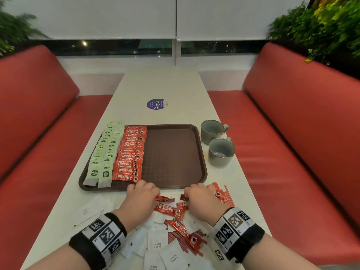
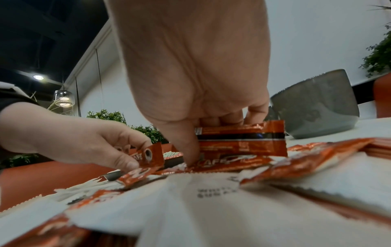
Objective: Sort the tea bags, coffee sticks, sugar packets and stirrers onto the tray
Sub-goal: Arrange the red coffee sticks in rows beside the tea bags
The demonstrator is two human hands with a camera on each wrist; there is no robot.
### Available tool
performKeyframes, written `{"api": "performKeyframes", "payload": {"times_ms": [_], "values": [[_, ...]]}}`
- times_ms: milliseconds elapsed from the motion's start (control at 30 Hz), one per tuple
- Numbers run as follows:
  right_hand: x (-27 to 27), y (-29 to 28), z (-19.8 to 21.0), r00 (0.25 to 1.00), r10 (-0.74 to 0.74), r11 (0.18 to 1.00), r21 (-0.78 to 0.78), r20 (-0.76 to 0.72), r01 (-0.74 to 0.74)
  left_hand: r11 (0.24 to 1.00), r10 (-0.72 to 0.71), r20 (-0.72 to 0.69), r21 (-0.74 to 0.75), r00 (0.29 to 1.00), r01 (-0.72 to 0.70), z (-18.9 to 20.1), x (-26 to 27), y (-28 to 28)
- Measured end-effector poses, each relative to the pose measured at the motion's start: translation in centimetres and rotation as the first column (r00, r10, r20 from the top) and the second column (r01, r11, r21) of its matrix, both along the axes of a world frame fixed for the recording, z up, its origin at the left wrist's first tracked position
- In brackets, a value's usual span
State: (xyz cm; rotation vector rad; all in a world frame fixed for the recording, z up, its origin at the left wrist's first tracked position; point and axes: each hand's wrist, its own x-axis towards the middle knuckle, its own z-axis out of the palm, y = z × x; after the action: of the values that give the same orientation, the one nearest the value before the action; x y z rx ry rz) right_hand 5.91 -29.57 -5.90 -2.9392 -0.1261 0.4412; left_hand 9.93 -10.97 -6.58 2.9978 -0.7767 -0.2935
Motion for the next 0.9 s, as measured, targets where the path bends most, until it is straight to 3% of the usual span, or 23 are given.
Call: {"api": "performKeyframes", "payload": {"times_ms": [133, 267, 400, 500, 567, 633, 700, 767, 867, 900], "values": [[-0.1, -0.2, 0.0, 1.000, -0.014, 0.999, 0.042, -0.011, 0.014, 0.984, 0.087, -0.011, -0.154, 0.996, -0.087, 1.8, -0.4, 0.7], [0.1, -0.2, -0.3, 1.000, 0.011, 1.000, 0.024, -0.023, -0.010, 0.895, 0.201, -0.224, -0.354, 0.954, -0.272, 3.1, -1.1, 3.1], [0.2, -0.6, 0.0, 1.000, -0.003, 0.998, 0.070, 0.014, 0.002, 0.831, 0.216, -0.307, -0.441, 0.927, -0.339, 4.0, -2.5, 5.0], [0.4, -1.0, 1.5, 0.993, -0.084, 0.957, 0.284, 0.082, 0.058, 0.669, 0.261, -0.400, -0.582, 0.879, -0.463, 4.3, -2.9, 5.5], [0.8, -0.7, 2.9, 0.979, -0.175, 0.881, 0.461, 0.103, 0.109, 0.514, 0.279, -0.458, -0.671, 0.844, -0.534, 4.6, -3.0, 5.3], [1.1, -0.1, 4.3, 0.958, -0.276, 0.774, 0.609, 0.077, 0.174, 0.454, 0.292, -0.459, -0.705, 0.839, -0.544, 5.3, -3.0, 4.8], [1.2, 0.8, 5.5, 0.947, -0.322, 0.632, 0.745, 0.002, 0.214, 0.446, 0.253, -0.466, -0.722, 0.848, -0.529, 6.1, -3.0, 4.1], [1.3, 2.2, 6.4, 0.954, -0.283, 0.479, 0.848, -0.095, 0.227, 0.484, 0.195, -0.471, -0.717, 0.861, -0.502, 6.6, -2.8, 3.7], [1.4, 5.0, 6.9, 0.961, -0.077, 0.169, 0.947, -0.265, 0.274, 0.482, 0.080, -0.504, -0.736, 0.860, -0.476, 7.2, -2.7, 3.8], [1.4, 6.0, 6.9, 0.959, -0.027, 0.101, 0.953, -0.284, 0.285, 0.462, 0.041, -0.518, -0.749, 0.855, -0.476, 7.4, -2.9, 4.1]]}}
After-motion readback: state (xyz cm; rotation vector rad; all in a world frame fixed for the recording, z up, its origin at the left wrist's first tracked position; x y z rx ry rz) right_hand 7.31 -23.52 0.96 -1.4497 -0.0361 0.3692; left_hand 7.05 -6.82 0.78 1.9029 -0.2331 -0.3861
